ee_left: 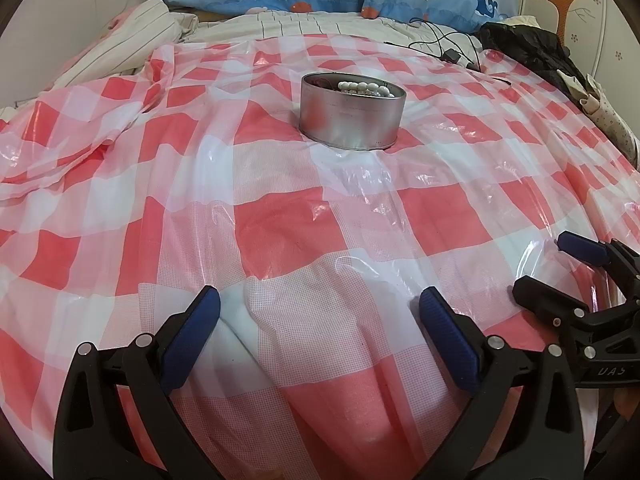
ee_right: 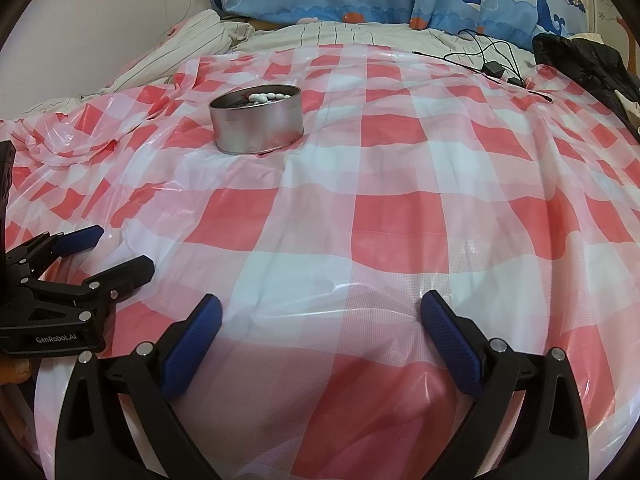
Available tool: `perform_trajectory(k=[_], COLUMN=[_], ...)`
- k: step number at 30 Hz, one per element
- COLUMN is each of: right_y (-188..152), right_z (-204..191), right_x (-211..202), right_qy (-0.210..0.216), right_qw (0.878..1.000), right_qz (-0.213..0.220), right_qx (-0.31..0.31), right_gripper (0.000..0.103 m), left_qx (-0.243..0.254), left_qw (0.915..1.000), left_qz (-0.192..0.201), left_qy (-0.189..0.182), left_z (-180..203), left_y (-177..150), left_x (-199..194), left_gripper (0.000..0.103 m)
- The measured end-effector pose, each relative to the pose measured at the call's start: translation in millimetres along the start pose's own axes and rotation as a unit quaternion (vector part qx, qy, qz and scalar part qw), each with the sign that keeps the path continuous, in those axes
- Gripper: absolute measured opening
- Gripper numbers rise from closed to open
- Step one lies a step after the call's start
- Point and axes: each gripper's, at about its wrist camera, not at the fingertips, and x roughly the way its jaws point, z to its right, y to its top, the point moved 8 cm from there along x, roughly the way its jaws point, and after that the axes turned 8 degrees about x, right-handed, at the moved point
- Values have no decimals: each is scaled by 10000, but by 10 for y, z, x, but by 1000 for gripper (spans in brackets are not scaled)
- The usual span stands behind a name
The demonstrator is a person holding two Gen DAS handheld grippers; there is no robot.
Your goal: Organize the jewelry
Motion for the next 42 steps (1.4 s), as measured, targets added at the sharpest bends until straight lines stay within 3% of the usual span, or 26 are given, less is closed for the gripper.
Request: perform_trajectory(k=[42], right_y=[-1], right_z=[1], right_x=[2], right_qy=[-14], right_qw=[10000], right_qz=[2], right_qx=[-1], right_gripper=[96], left_qx=[-7], left_qw=[9999], left_qz=[-106], left_qy=[-32], left_z=[8], left_y=[-7], left_x=[37], left_gripper=[96])
